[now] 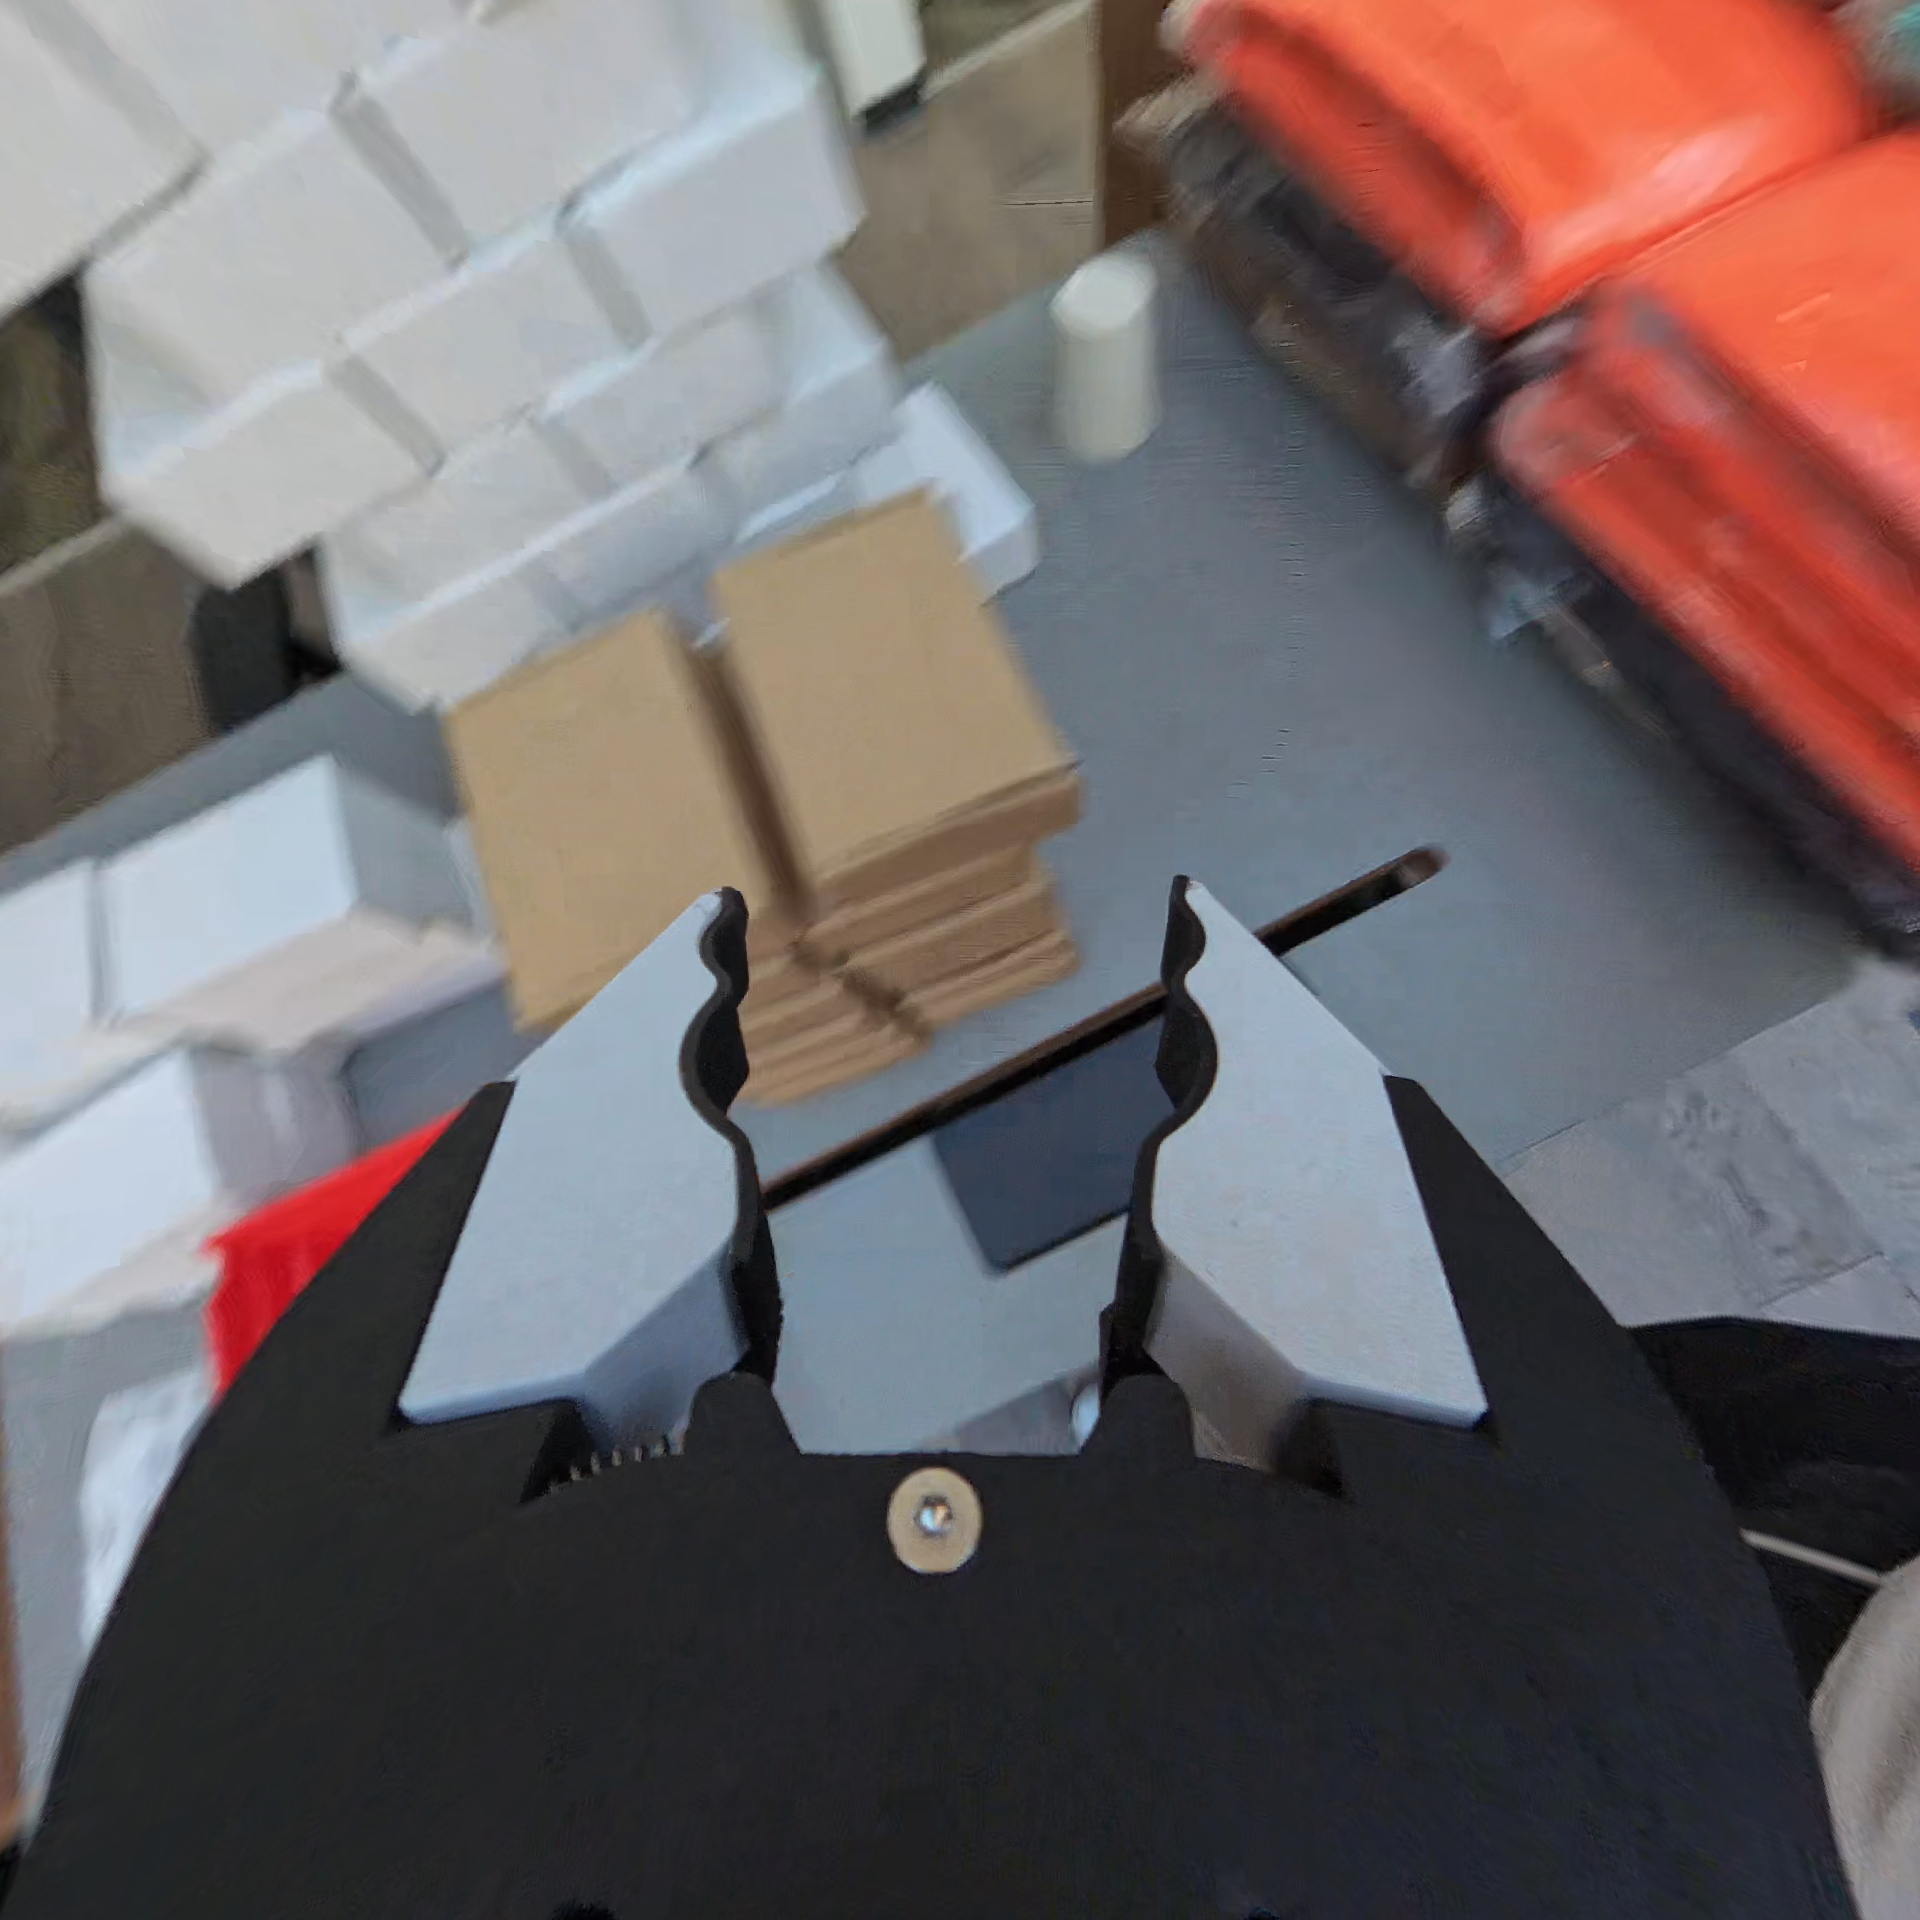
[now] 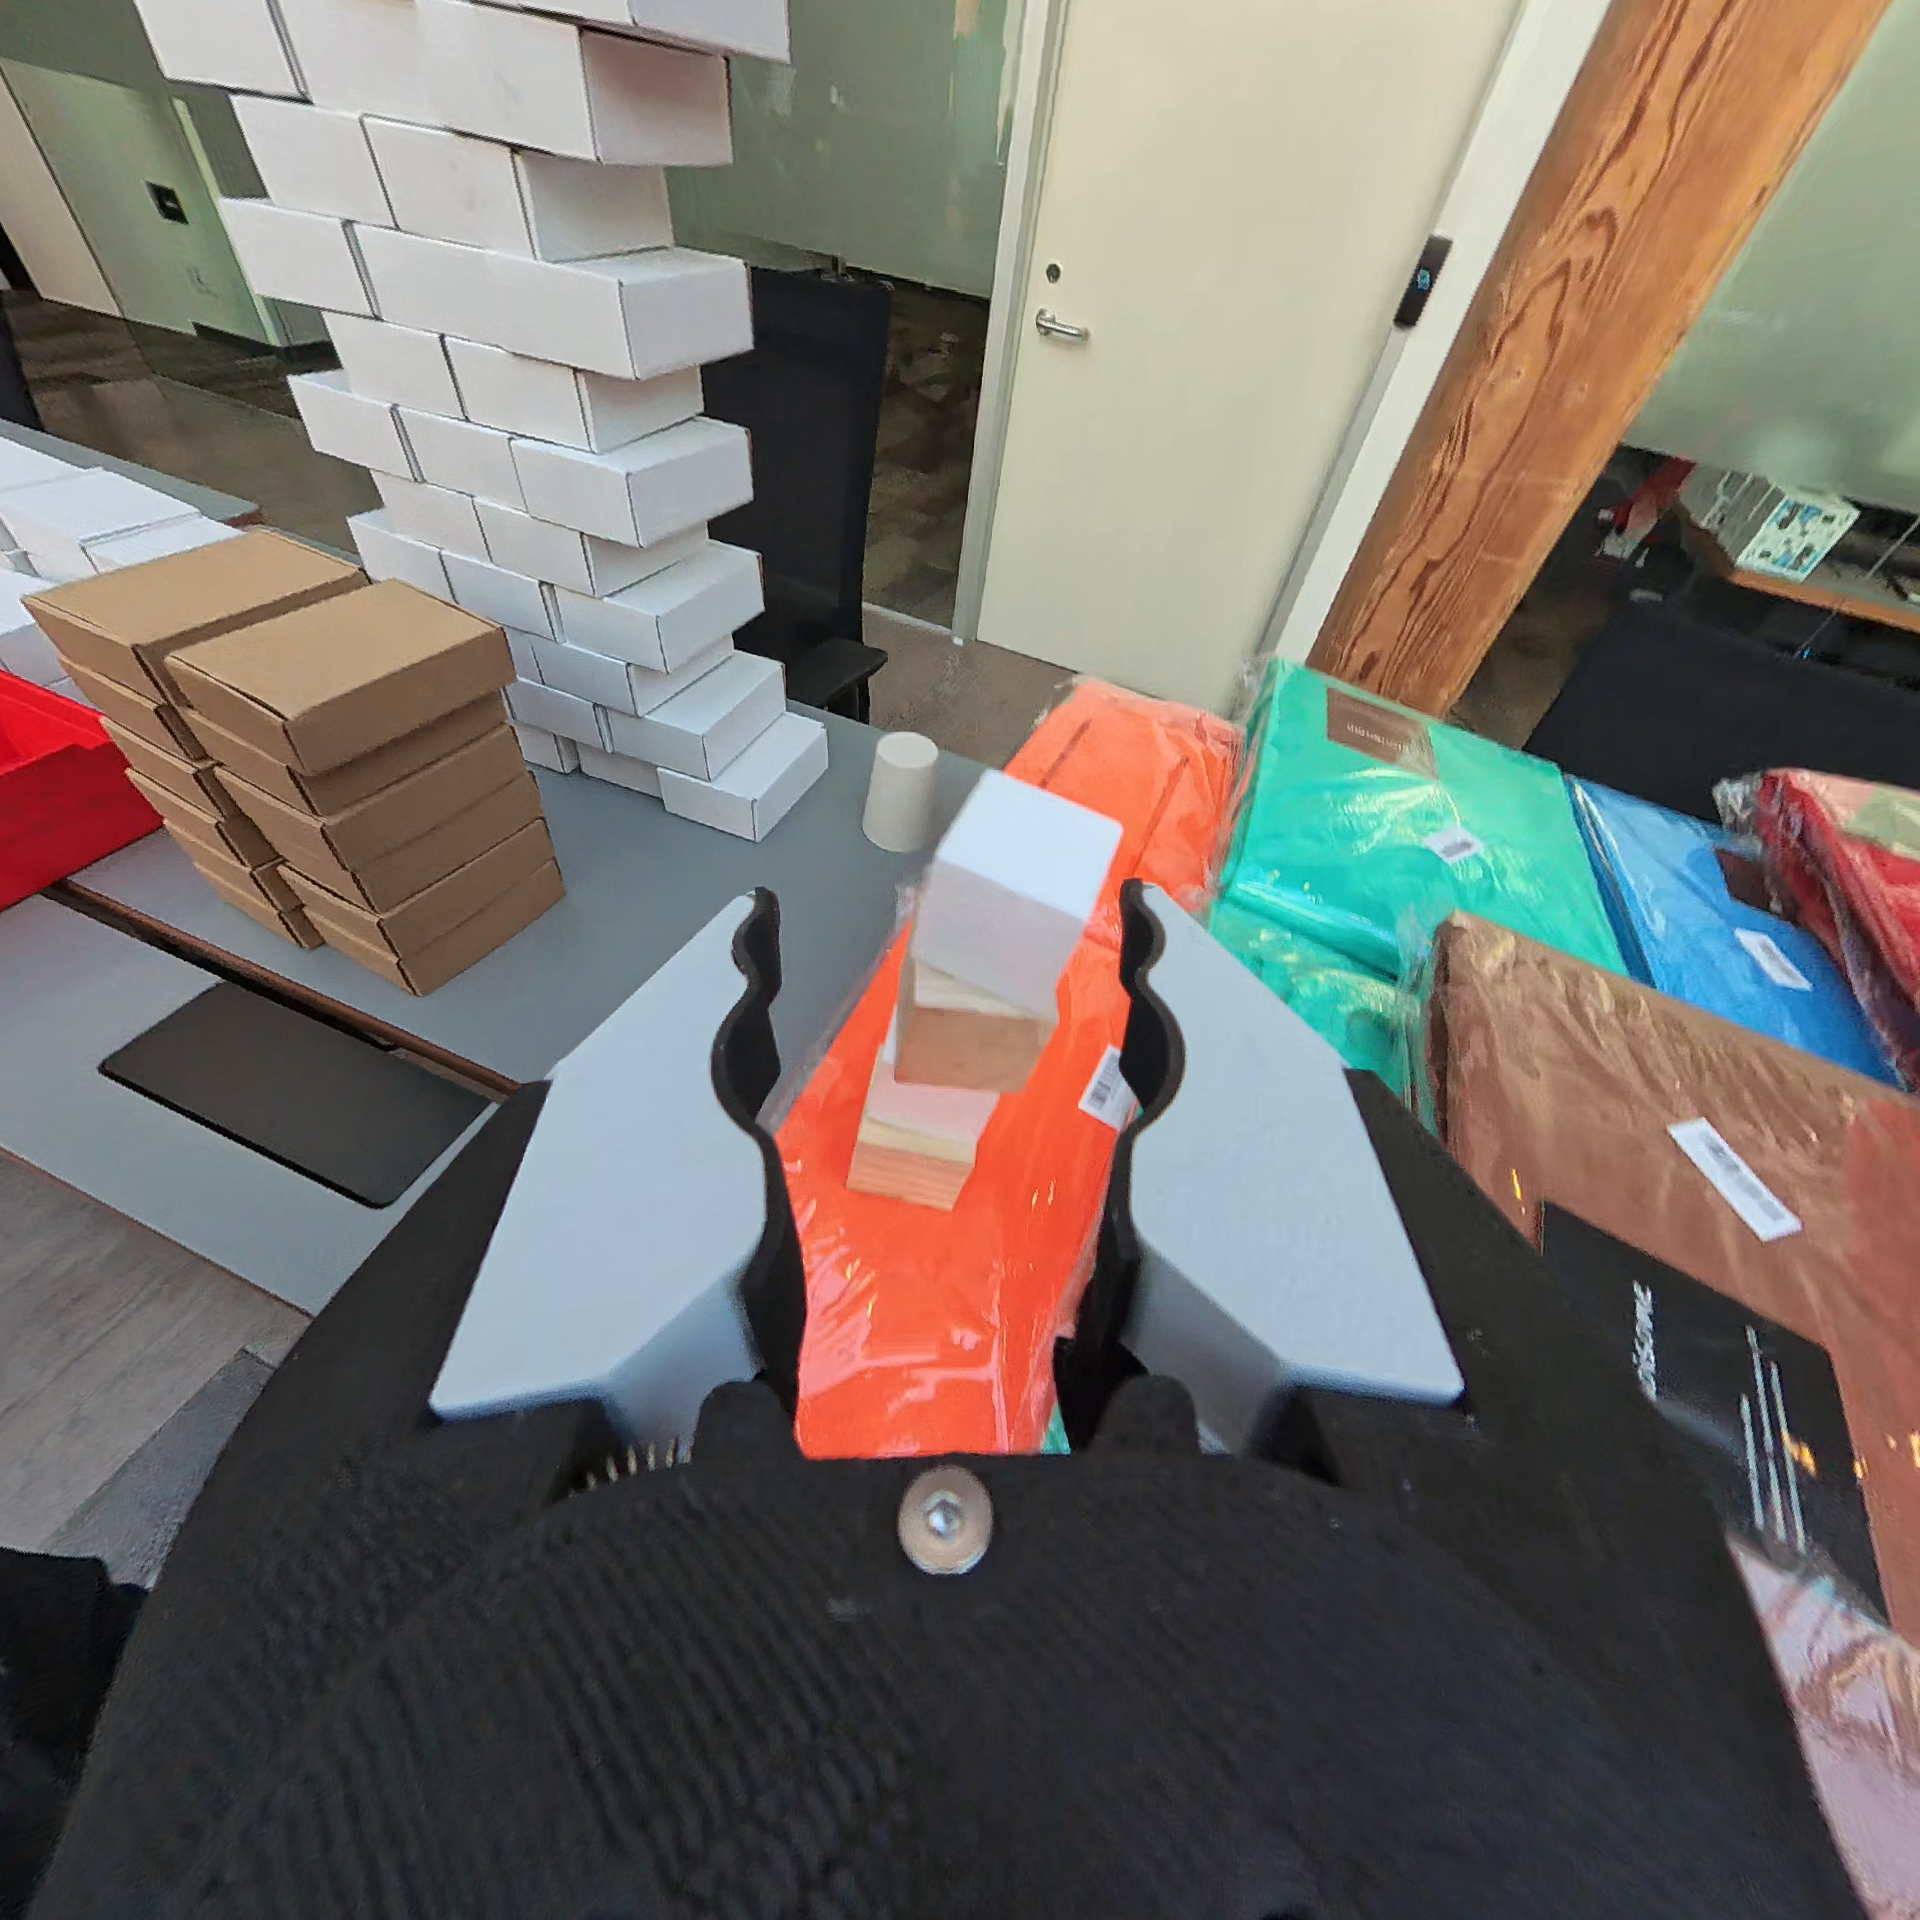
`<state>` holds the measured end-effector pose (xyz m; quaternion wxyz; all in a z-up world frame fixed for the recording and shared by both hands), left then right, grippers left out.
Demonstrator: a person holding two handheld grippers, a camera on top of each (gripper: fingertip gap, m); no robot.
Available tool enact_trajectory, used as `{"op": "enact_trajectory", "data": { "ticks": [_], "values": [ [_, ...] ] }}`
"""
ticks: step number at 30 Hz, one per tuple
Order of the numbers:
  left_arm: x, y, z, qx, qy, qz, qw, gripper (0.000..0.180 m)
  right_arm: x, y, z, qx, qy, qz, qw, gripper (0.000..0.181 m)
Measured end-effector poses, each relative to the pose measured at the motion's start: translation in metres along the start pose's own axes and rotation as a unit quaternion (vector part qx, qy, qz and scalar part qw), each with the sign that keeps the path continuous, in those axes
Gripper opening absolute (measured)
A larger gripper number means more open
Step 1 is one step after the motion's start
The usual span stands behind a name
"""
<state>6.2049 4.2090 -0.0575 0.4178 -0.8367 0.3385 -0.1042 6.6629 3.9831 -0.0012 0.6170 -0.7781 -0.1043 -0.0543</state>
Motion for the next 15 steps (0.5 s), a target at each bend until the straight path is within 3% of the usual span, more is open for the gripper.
{"op": "enact_trajectory", "data": {
  "ticks": [4, 6, 9, 15],
  "values": [
    [-0.180, 0.158, -0.052, -0.152, -0.134, -0.077, 0.976, 0.075, -0.052, -0.064, 0.029, 0.033, -0.014, -0.039, 0.999, 0.065],
    [-0.246, 0.228, -0.067, -0.207, -0.156, -0.101, 0.961, 0.069, -0.089, -0.090, 0.048, 0.040, -0.023, -0.058, 0.997, 0.065],
    [-0.310, 0.311, -0.058, -0.272, -0.128, -0.088, 0.950, 0.072, -0.154, -0.118, 0.079, 0.032, -0.027, -0.090, 0.995, 0.065],
    [-0.324, 0.384, 0.016, -0.317, -0.009, -0.071, 0.946, 0.079, -0.296, -0.148, 0.148, -0.007, -0.095, -0.068, 0.993, 0.066]
  ]
}}
Point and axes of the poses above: each gripper's, where its closed fingertips meet, z out along the fingers, y out of its underside, x = y × z across the jaws, the point moved 3 cm from there along -z, back along the fingers, and after that the axes turned 5 degrees about -z, right-handed, at the moved point
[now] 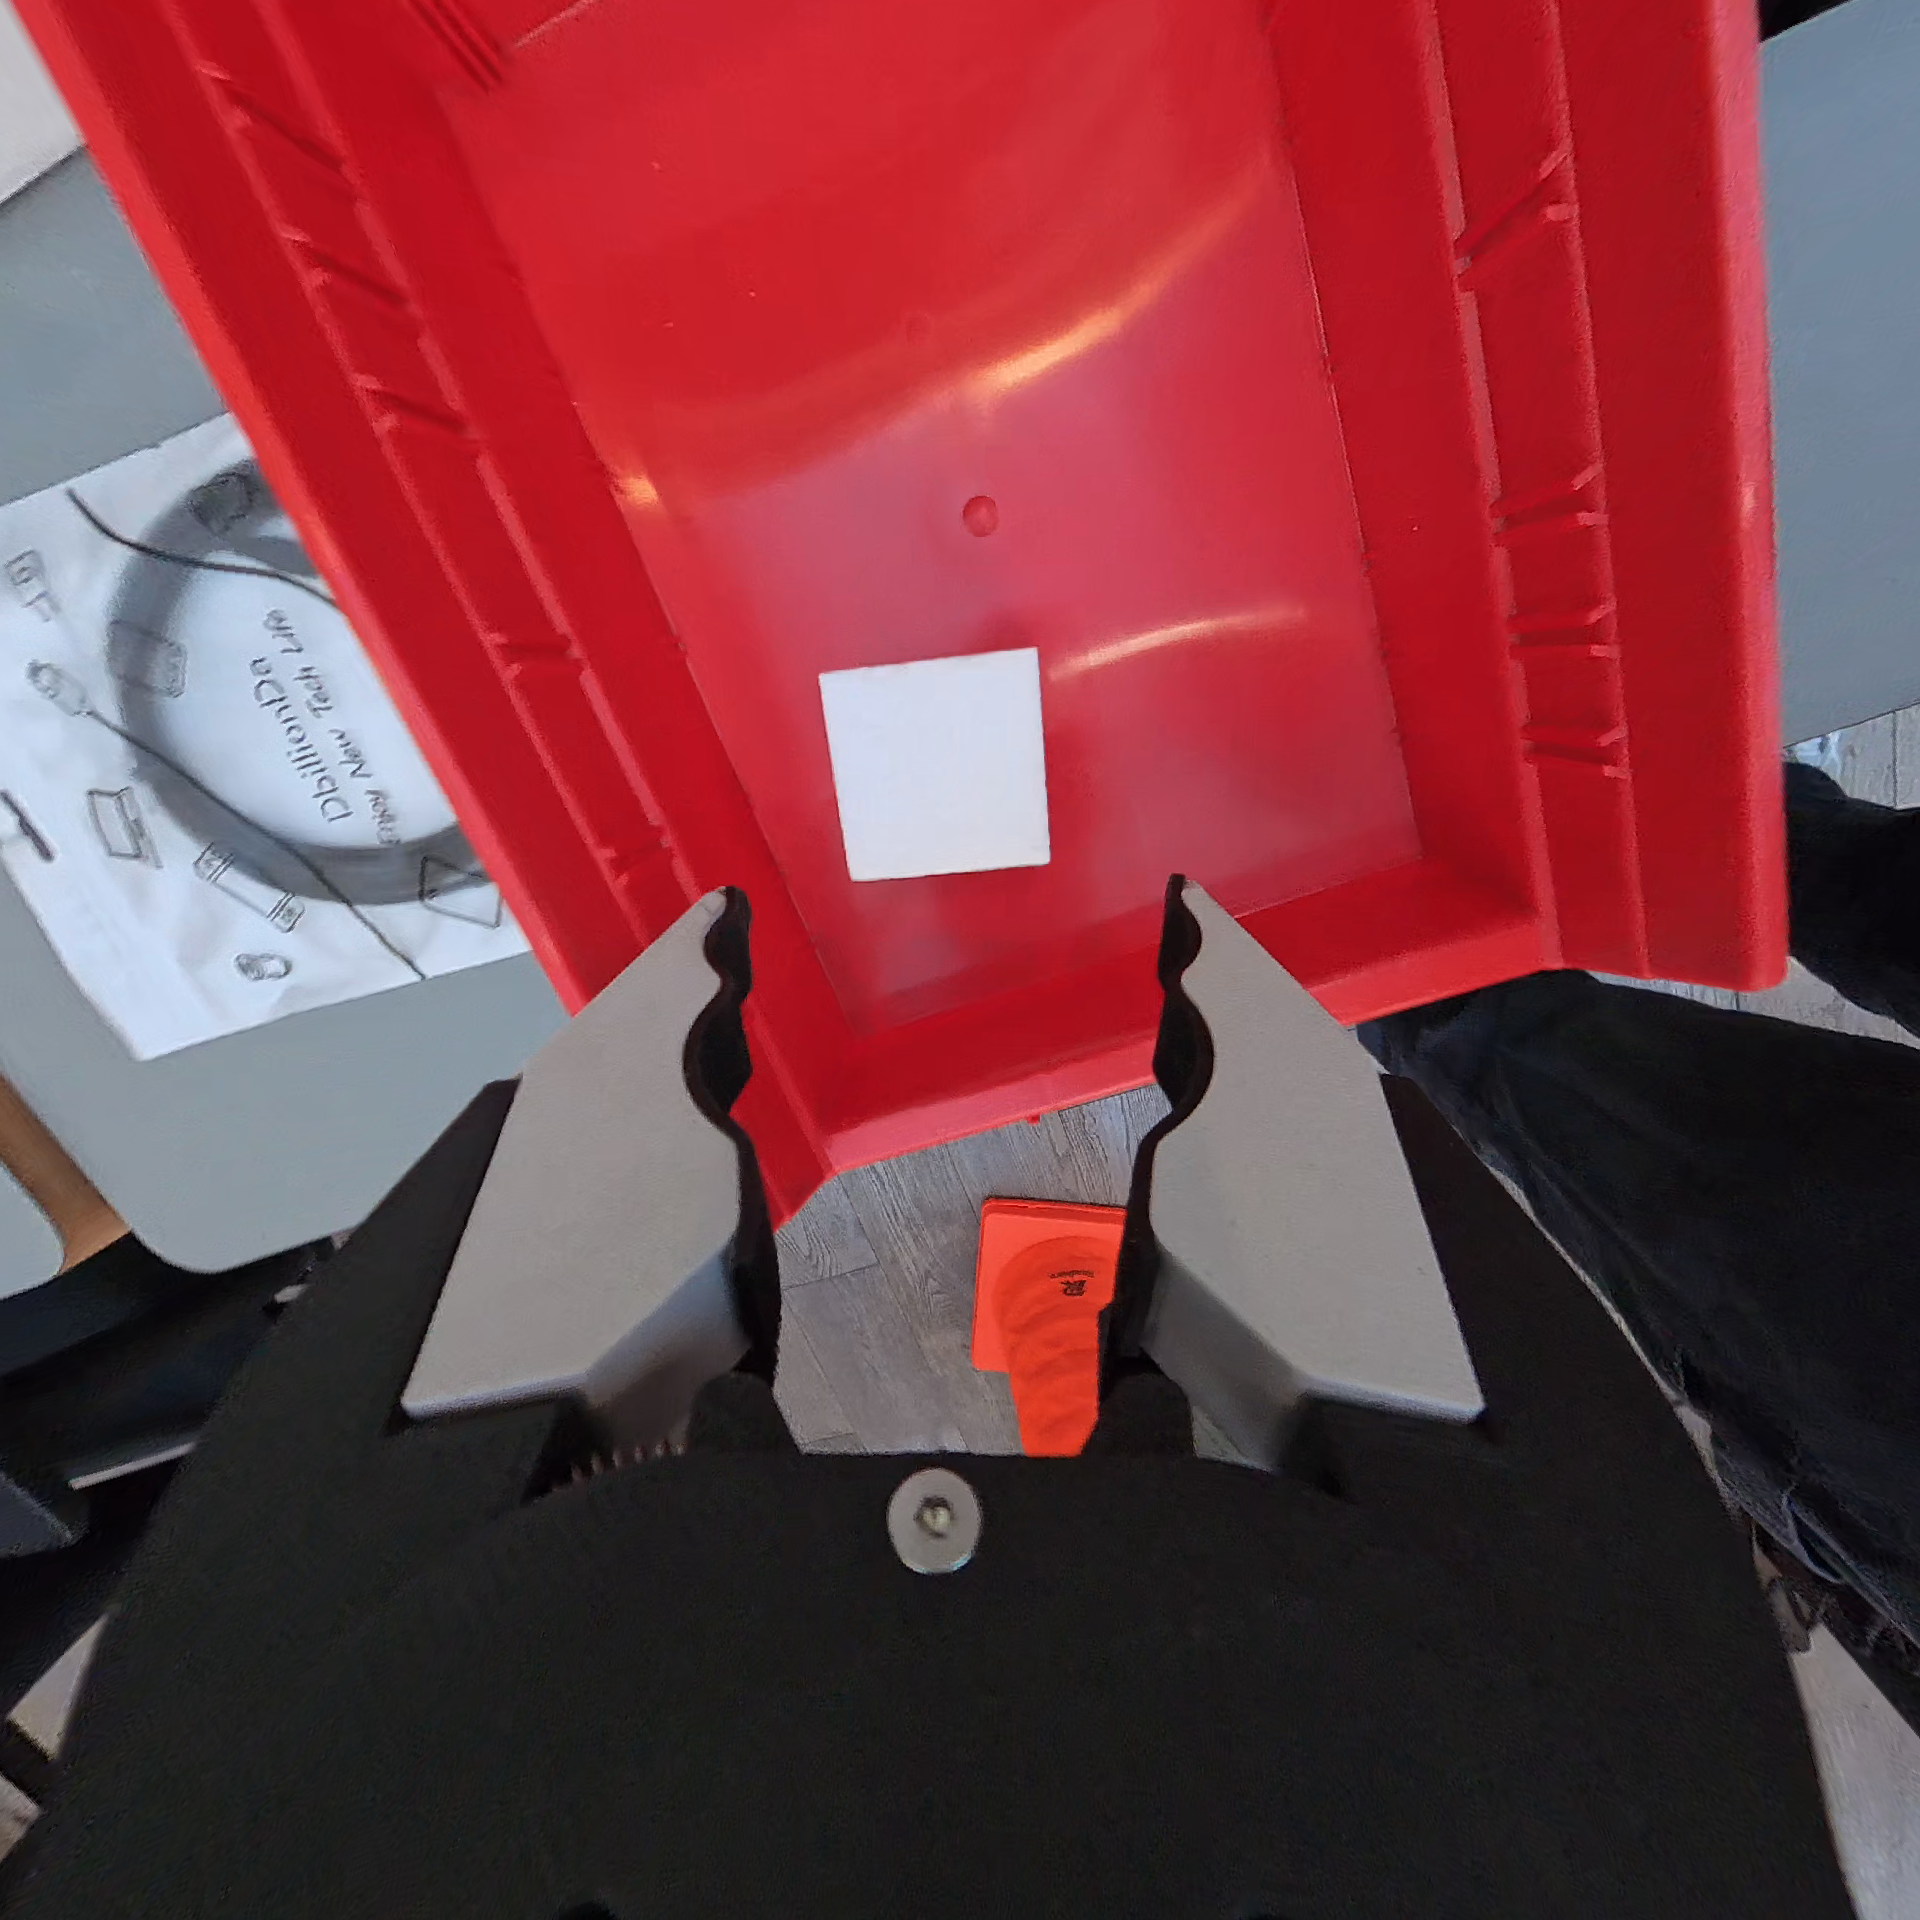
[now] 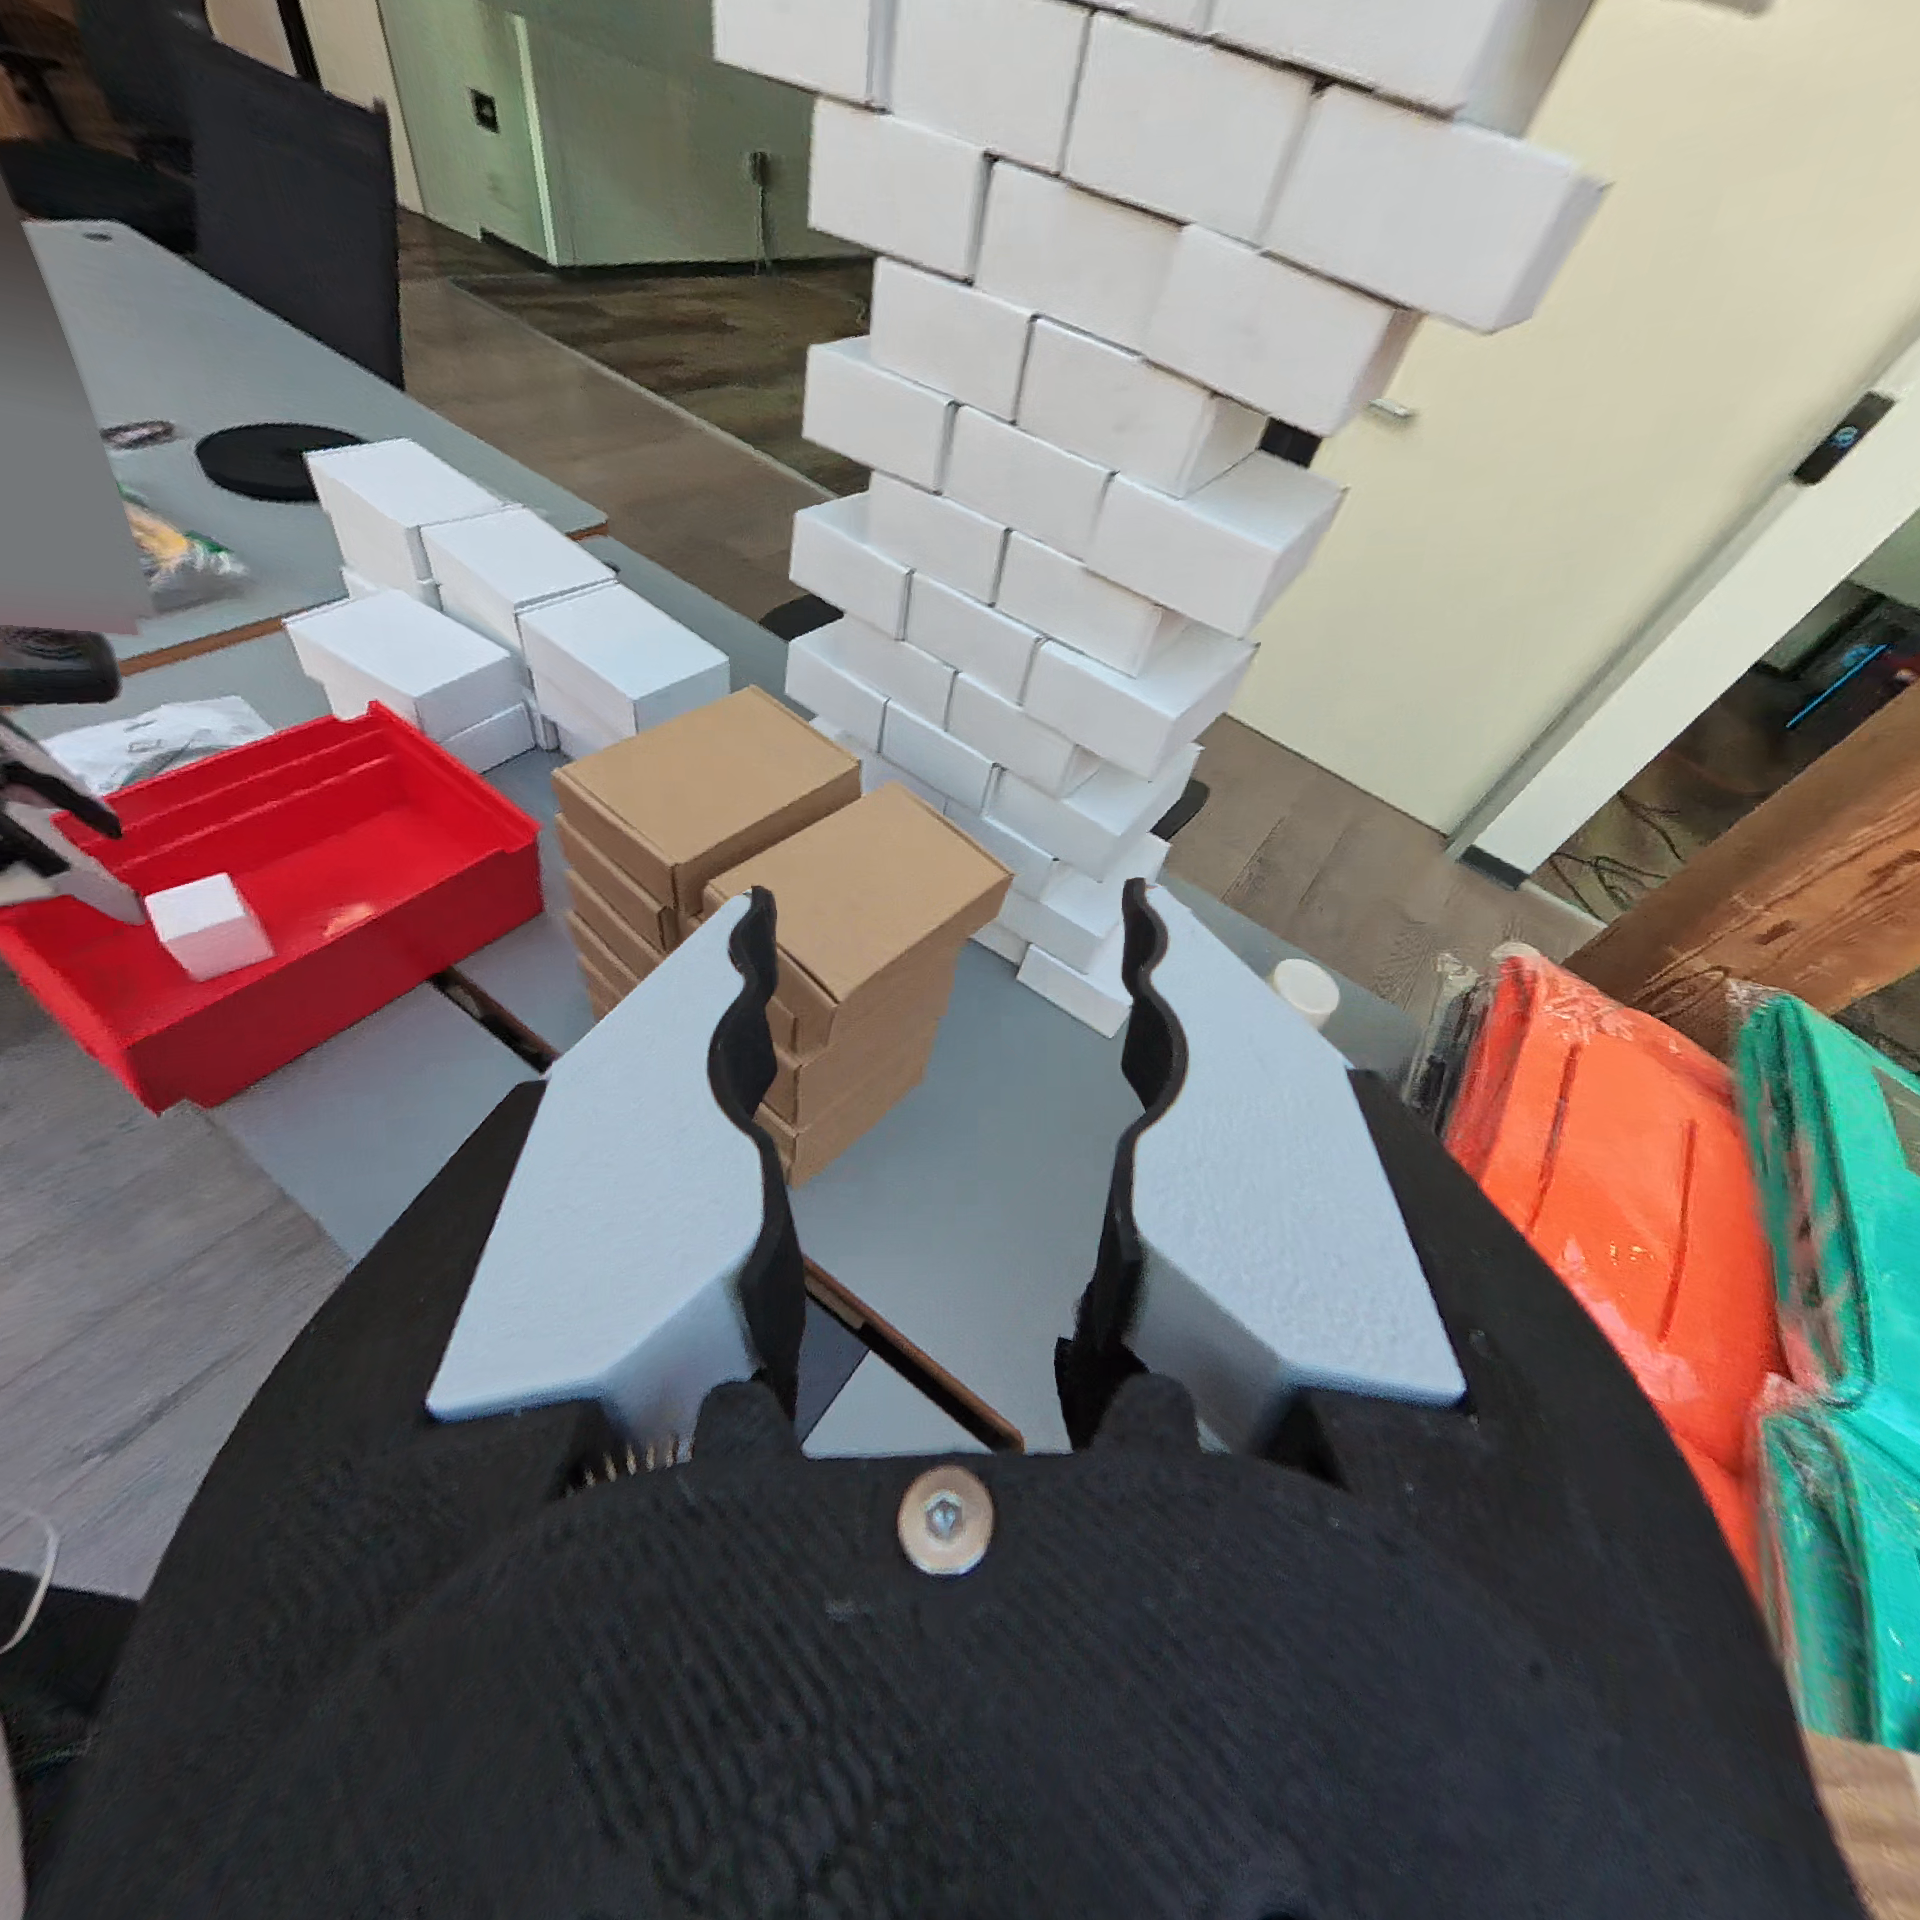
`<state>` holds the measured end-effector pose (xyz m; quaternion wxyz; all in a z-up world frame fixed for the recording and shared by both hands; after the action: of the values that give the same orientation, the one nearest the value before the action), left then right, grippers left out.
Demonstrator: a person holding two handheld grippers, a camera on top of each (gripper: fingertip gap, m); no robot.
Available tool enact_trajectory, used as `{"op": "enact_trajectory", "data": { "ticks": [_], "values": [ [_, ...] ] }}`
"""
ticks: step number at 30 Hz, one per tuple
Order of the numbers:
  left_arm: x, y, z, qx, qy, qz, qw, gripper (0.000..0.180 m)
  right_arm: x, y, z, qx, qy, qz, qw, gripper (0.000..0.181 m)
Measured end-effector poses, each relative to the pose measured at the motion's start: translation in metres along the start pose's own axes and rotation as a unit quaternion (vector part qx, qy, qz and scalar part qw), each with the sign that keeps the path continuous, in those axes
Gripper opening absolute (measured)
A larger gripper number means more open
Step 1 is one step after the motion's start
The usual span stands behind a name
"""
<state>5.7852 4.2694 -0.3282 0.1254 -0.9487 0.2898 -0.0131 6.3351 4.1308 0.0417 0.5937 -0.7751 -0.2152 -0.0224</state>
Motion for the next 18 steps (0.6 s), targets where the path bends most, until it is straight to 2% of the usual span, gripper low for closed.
{"op": "enact_trajectory", "data": {
  "ticks": [3, 10, 12, 18],
  "values": [
    [0.002, -0.005, 0.028, -0.002, 0.015, 0.025, 1.000, 0.077, -0.033, -0.015, 0.024, -0.042, -0.005, -0.032, 0.999, 0.069],
    [0.001, -0.002, 0.056, -0.004, -0.007, 0.074, 0.997, 0.065, -0.059, -0.029, 0.026, -0.080, 0.003, -0.057, 0.995, 0.067],
    [0.002, 0.000, 0.056, 0.002, -0.012, 0.076, 0.997, 0.053, -0.057, -0.028, 0.017, -0.083, 0.018, -0.063, 0.994, 0.065],
    [0.003, 0.000, 0.028, 0.012, -0.060, 0.076, 0.995, 0.052, -0.040, 0.003, -0.031, -0.105, 0.044, -0.066, 0.991, 0.065]
  ]
}}
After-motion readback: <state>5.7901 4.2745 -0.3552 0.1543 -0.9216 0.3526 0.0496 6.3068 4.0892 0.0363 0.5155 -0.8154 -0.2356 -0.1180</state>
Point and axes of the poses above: each gripper's, where its closed fingertips meet, z out along the fingers, y out of its underside, x = y × z across the jaws, the point moved 3 cm from there along -z, back along the fingers, and after that the axes turned 5 degrees about -z, right-handed, at the moved point
